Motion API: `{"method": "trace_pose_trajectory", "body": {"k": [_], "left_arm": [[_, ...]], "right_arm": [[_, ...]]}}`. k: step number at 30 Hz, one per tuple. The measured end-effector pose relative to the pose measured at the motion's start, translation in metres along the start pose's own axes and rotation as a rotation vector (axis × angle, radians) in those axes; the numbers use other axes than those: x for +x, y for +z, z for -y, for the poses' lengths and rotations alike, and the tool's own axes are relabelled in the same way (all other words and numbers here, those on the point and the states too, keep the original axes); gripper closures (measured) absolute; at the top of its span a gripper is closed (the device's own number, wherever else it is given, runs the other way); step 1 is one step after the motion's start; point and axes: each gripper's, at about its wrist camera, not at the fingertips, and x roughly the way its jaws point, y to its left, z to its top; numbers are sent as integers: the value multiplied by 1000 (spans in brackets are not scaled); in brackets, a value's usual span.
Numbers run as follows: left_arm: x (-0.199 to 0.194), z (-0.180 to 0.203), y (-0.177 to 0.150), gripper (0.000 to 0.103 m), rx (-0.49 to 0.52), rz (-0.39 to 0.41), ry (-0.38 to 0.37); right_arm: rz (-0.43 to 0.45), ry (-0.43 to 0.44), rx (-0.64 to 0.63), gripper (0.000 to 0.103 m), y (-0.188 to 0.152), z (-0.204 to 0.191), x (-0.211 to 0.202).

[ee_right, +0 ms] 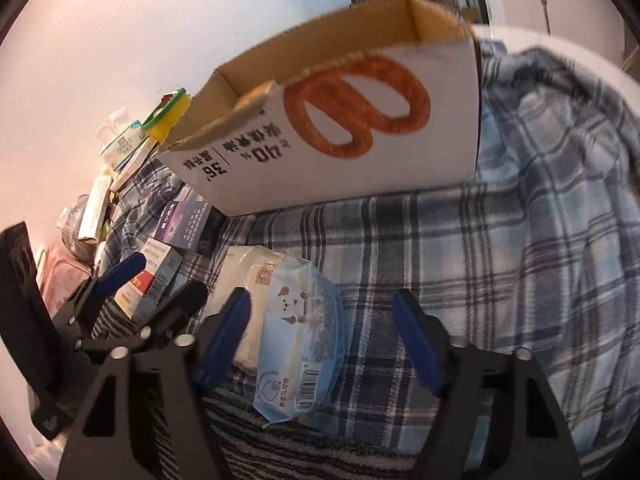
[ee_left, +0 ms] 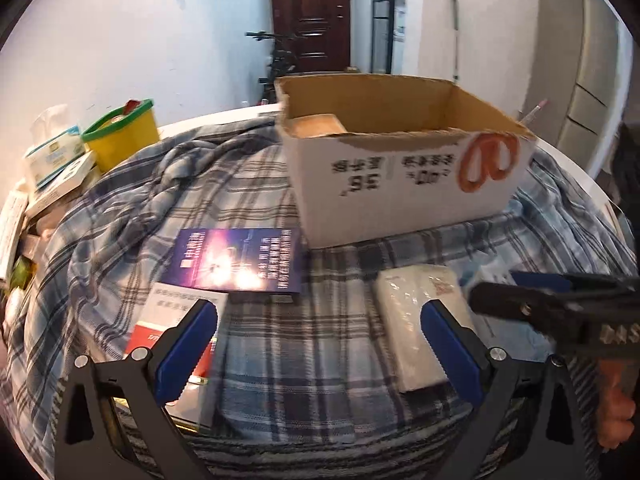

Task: Organize objects
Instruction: 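Grasp the white-and-blue wipes pack with the right gripper while the left gripper approaches the white packet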

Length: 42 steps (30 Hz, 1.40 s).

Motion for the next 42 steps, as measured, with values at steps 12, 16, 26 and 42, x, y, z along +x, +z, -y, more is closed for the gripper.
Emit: {"method": "trace_pose_trajectory", "body": {"k": [12, 16, 26, 42], "left_arm": [[-6, 20, -3, 0, 97, 15, -92], [2, 17, -3, 0, 82, -24, -73], [4, 21, -6, 0, 111, -47, -92], [24, 46, -12, 13, 237, -152, -113]], "right_arm": [[53, -89, -106, 72, 0, -9, -7], [-31, 66, -55, 72, -4, -7, 1], [-50, 240, 106, 74, 0, 11, 10], [54, -154, -48, 72, 5, 1, -1]]}}
